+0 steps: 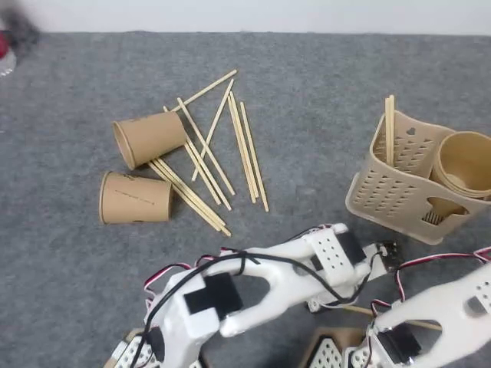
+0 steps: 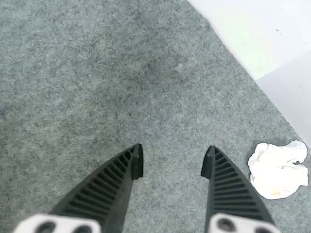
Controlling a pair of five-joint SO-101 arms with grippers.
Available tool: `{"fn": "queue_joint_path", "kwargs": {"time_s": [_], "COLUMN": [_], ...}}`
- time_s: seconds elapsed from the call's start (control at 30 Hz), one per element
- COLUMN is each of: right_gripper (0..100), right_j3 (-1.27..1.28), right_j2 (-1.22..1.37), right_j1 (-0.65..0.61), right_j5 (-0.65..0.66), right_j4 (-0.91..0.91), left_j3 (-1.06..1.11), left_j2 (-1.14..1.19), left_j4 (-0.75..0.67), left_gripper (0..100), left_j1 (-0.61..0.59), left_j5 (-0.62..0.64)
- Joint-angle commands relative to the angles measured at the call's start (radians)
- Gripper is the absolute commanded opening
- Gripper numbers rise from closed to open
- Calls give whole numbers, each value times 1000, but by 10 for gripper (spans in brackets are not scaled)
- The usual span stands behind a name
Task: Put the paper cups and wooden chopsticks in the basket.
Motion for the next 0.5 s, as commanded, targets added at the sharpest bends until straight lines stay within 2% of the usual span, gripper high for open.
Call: {"fn": "queue_joint_path", "kwargs": {"time_s": [0.0, 0.2, 0.47], "right_gripper": [204, 204, 204], "right_j3": [-51, -51, -58], "right_j2": [-24, -24, -24], "right_j1": [1, 4, 4], "right_j5": [12, 12, 3], "right_j4": [-4, -4, -15], "left_j3": [-62, -77, -84], "left_j2": [32, 40, 29], "left_j4": [41, 41, 74], "left_gripper": [57, 55, 14], "left_j1": [5, 63, 61], "left_j5": [-29, -49, -80]}}
